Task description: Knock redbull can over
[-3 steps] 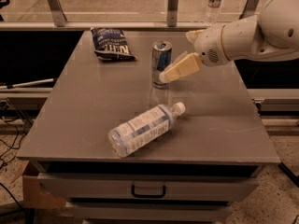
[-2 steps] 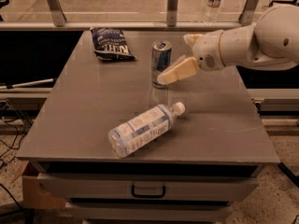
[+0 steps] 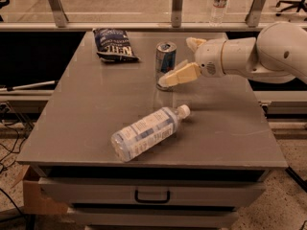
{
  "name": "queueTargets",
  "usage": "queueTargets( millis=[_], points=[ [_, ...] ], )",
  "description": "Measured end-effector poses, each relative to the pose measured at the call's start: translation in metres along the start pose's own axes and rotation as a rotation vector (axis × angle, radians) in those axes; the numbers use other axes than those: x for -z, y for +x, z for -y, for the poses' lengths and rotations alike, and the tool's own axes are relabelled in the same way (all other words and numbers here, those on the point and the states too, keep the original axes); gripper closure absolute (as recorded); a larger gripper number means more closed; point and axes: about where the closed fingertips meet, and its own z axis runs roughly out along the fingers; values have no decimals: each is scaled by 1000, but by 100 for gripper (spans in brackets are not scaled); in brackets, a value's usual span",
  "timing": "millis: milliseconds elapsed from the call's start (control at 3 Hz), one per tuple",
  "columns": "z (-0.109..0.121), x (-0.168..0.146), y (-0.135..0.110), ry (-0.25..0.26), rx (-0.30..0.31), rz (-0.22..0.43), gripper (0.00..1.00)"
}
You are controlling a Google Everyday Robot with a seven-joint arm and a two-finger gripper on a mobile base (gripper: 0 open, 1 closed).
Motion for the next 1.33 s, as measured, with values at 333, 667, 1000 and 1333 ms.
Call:
queueTargets(
  millis=[333, 667, 1000, 1333],
  points=[
    [3, -4, 1, 6, -11, 34, 0],
    [1, -9, -2, -9, -17, 65, 0],
    [-1, -13, -3, -21, -22, 77, 13],
    [-3, -14, -4, -28, -24, 82, 35]
  ],
)
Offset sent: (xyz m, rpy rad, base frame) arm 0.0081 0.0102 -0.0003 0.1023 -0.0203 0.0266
